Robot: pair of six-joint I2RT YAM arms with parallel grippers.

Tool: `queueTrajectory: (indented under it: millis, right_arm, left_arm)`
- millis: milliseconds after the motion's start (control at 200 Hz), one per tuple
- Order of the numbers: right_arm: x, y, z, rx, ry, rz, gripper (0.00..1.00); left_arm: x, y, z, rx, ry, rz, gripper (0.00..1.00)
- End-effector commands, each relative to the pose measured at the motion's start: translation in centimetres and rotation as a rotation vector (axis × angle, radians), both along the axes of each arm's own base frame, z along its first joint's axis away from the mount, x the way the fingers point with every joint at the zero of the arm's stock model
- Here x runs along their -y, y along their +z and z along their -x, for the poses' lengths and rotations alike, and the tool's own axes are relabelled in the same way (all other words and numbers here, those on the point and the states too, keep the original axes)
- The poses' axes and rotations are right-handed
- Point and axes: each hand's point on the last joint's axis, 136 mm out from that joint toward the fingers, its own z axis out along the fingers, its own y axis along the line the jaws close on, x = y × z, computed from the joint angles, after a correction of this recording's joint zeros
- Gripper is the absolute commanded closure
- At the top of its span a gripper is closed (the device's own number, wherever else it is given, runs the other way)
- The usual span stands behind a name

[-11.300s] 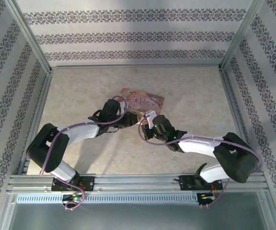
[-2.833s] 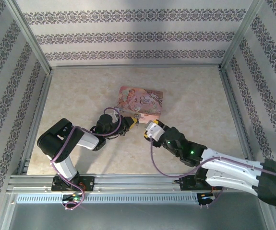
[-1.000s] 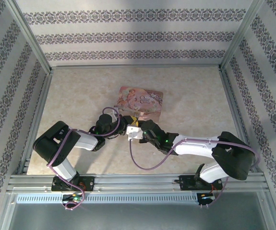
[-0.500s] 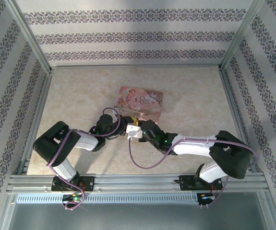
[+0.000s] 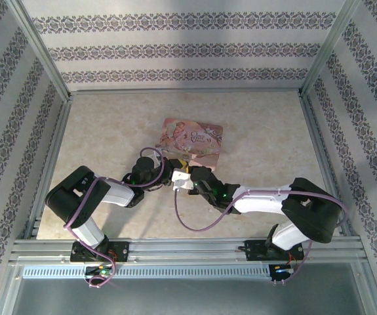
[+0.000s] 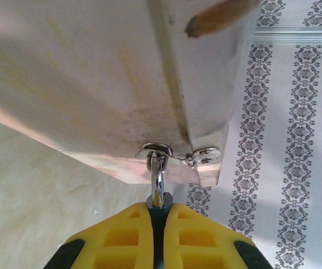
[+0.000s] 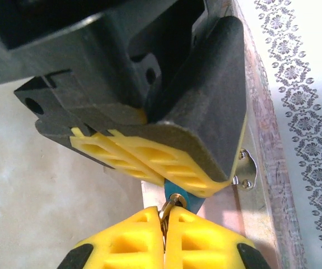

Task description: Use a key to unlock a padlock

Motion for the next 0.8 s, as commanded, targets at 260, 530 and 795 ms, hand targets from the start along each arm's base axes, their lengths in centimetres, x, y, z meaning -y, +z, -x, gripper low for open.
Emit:
queueTrajectory:
  millis: [260,530,795]
  right_arm:
    - [0.1,0.8,-0.5,-0.003,-0.144,-0.185,1.00]
    - [-1.0,2.3,-0.3,-0.079,-0.192,-0.426,1.00]
    - [-1.7,3.8,0.2,-0.185,-0.237,-0.691,1.00]
  left_arm:
    - [1.5,2.9,0.5,0.087,-0.045,0.061,0.92]
    - [1.5,2.7,0.5,0.084,-0.038,0.061,0.92]
    - [1.6,2.3,0.4,0.081,-0.033,0.067,0.92]
